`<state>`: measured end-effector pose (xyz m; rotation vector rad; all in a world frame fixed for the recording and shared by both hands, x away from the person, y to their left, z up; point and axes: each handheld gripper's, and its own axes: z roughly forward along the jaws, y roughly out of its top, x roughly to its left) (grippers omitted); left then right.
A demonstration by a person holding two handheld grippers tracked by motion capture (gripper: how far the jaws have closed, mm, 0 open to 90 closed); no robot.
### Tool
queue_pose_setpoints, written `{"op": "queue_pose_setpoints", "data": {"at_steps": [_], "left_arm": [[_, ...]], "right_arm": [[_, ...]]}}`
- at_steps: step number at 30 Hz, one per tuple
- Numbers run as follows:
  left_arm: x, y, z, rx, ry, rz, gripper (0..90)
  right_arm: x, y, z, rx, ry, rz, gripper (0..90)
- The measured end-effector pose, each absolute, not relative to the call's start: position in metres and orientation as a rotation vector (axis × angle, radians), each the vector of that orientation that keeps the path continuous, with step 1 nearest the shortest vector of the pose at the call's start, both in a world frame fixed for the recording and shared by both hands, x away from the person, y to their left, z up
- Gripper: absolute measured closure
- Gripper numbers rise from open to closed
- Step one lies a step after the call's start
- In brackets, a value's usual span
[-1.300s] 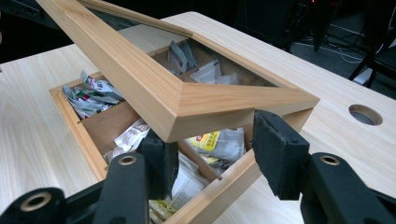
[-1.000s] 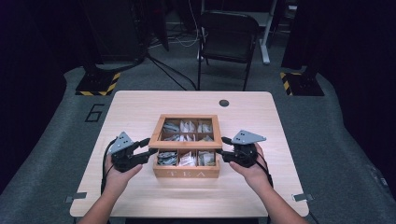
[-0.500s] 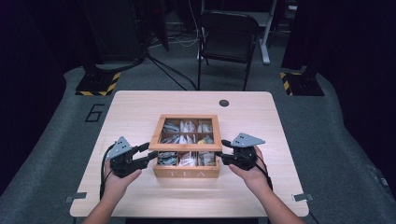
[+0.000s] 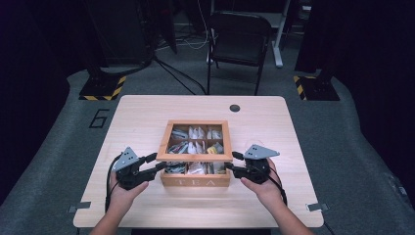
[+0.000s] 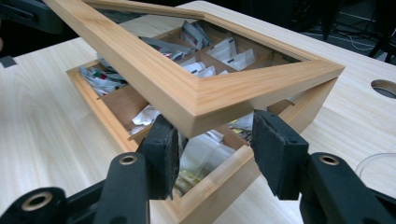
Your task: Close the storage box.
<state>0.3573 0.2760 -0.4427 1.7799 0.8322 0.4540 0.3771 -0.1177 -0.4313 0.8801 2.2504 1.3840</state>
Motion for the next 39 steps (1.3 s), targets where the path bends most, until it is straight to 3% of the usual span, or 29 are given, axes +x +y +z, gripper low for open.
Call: {"op": "queue_pose_setpoints", "data": {"at_steps": [39], "left_arm": [[0.345,0.272,-0.474,1.871,0.855,0.427,51.3]], "right_arm": [[0.359,-0.117,-0.452,0.864,2.290,1.369,50.8]]}}
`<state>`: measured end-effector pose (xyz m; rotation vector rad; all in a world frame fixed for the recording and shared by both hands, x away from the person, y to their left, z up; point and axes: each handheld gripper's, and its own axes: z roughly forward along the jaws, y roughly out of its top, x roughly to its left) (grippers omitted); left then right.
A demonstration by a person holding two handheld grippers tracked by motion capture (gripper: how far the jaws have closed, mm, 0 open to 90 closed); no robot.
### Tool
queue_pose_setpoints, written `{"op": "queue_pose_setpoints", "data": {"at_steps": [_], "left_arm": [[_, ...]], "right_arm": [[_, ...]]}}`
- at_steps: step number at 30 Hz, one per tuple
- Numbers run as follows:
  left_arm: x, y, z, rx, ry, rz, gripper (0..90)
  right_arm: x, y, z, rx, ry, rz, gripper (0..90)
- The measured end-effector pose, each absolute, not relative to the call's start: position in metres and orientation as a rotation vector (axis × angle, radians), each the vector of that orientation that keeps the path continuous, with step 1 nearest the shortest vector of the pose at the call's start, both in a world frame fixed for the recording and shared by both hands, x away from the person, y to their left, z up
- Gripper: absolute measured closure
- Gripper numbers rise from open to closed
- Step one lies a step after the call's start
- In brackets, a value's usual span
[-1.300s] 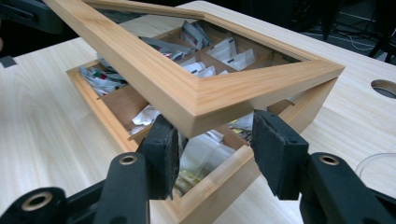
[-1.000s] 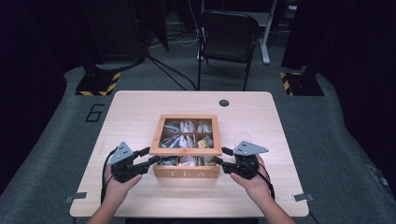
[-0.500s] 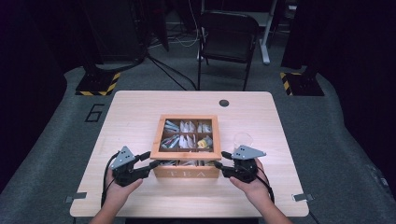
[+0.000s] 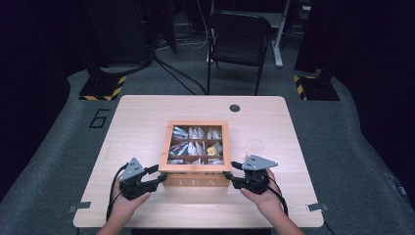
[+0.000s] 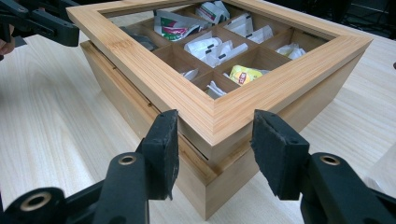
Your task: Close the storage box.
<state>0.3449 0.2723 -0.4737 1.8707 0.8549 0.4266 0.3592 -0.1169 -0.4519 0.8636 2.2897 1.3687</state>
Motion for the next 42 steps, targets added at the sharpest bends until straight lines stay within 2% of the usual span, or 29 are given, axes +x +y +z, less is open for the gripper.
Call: {"op": "queue_pose_setpoints", "data": {"at_steps": [9,19,42], "left_arm": [[0.341,0.282,-0.469,1.796,0.859,0.418,51.9],[0.346,0.286,-0.469,1.786,0.882,0.415,51.5],[0.391,0.294,-0.468,1.765,0.992,0.447,49.6]], "right_arm": [[0.359,-0.117,-0.452,0.864,2.287,1.363,50.7],[0.361,-0.119,-0.451,0.869,2.276,1.358,49.0],[0.376,-0.133,-0.451,0.949,2.241,1.355,45.3]]}}
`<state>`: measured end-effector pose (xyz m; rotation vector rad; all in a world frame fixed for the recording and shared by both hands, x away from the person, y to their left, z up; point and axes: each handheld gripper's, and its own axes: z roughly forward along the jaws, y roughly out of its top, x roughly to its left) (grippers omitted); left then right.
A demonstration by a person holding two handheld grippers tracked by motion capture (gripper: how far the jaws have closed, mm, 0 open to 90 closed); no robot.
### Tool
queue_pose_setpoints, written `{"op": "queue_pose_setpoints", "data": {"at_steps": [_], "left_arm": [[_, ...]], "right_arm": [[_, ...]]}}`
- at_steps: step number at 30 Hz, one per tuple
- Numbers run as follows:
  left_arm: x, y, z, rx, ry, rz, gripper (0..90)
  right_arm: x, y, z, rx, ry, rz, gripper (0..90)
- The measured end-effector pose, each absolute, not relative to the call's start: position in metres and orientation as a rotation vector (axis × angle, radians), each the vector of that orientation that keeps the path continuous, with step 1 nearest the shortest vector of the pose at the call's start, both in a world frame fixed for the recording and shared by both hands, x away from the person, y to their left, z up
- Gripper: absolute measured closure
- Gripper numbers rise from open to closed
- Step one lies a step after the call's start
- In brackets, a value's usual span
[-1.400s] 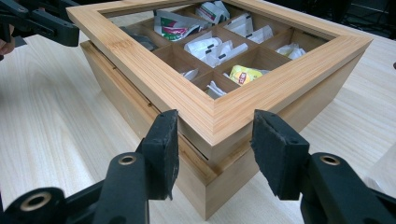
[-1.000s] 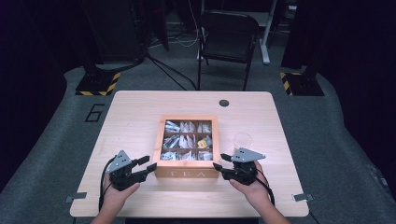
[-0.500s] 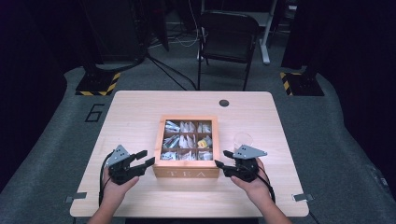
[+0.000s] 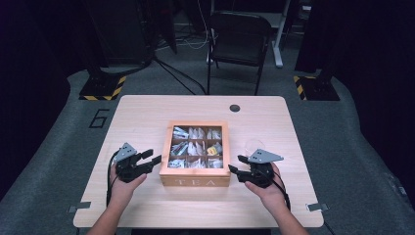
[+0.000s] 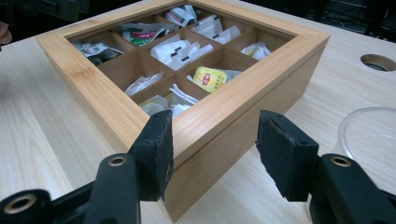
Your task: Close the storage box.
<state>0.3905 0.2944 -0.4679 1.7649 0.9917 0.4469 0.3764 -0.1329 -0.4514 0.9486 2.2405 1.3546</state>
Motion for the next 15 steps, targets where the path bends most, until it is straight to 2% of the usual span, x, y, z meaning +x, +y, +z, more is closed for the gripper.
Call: {"op": "queue_pose_setpoints", "data": {"at_steps": [15], "left_arm": [[0.391,0.301,-0.480,1.772,1.033,0.473,48.8]], "right_arm": [[0.374,-0.135,-0.461,0.957,2.228,1.312,44.6]]}}
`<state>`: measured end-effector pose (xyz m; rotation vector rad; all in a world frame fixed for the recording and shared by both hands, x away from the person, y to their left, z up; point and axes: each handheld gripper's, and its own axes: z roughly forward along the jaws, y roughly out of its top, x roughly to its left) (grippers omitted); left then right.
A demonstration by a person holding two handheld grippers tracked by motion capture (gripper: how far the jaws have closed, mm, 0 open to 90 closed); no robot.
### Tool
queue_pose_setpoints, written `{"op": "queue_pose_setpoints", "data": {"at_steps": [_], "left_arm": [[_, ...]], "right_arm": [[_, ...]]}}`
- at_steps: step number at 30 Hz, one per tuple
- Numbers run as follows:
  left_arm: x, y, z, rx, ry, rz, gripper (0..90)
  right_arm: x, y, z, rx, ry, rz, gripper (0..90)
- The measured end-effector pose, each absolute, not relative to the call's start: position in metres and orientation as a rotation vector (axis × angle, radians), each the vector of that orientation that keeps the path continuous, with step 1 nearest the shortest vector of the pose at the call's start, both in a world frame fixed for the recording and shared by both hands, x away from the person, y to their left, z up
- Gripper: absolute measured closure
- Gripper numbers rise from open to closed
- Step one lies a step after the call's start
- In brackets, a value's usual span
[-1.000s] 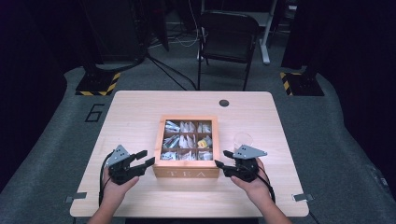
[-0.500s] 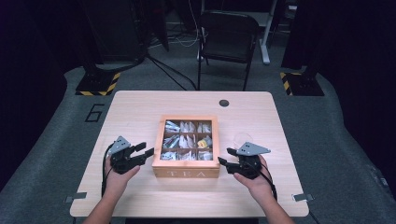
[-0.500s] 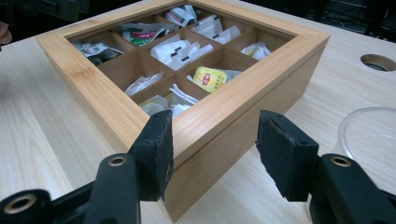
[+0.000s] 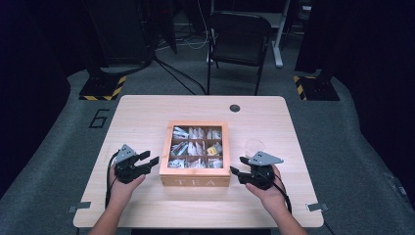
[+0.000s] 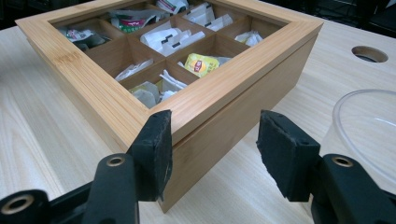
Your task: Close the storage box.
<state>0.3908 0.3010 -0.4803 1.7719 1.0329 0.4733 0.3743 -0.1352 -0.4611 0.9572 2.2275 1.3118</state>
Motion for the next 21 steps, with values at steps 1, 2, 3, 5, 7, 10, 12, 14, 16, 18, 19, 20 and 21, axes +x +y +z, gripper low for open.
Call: {"op": "queue_pose_setpoints", "data": {"at_steps": [1,2,3,5,7,10,12,14,16,18,19,20,21], "left_arm": [[0.3902,0.3010,-0.4809,1.769,1.030,0.473,48.6],[0.3897,0.3011,-0.4818,1.771,1.028,0.480,48.4],[0.3890,0.3014,-0.4826,1.775,1.028,0.482,48.3],[0.3883,0.3022,-0.4842,1.782,1.030,0.483,48.2],[0.3880,0.3036,-0.4860,1.780,1.035,0.475,48.2],[0.3879,0.3054,-0.4872,1.786,1.041,0.469,48.2],[0.3879,0.3061,-0.4873,1.782,1.046,0.470,48.2],[0.3876,0.3061,-0.4875,1.776,1.046,0.471,48.1],[0.3872,0.3065,-0.4873,1.779,1.045,0.469,48.0],[0.3857,0.3065,-0.4864,1.767,1.045,0.465,47.7],[0.3843,0.3068,-0.4853,1.767,1.041,0.463,47.5],[0.3827,0.3069,-0.4840,1.764,1.034,0.466,47.3],[0.3807,0.3071,-0.4824,1.766,1.027,0.465,47.1]], "right_arm": [[0.3741,-0.1349,-0.4622,0.952,2.226,1.307,44.6],[0.3738,-0.1345,-0.4630,0.949,2.220,1.301,44.7],[0.3738,-0.1344,-0.4635,0.945,2.217,1.294,44.6],[0.3735,-0.1347,-0.4639,0.949,2.212,1.297,44.6],[0.3730,-0.1349,-0.4639,0.948,2.209,1.301,44.6],[0.3722,-0.1349,-0.4637,0.940,2.208,1.296,44.6],[0.3722,-0.1351,-0.4640,0.938,2.210,1.293,44.6],[0.3721,-0.1351,-0.4641,0.939,2.210,1.292,44.6],[0.3721,-0.1351,-0.4641,0.940,2.210,1.293,44.6],[0.3716,-0.1350,-0.4638,0.939,2.209,1.292,44.5],[0.3711,-0.1348,-0.4635,0.942,2.203,1.292,44.5],[0.3709,-0.1352,-0.4628,0.936,2.201,1.291,44.3],[0.3709,-0.1358,-0.4622,0.931,2.198,1.289,44.2]]}}
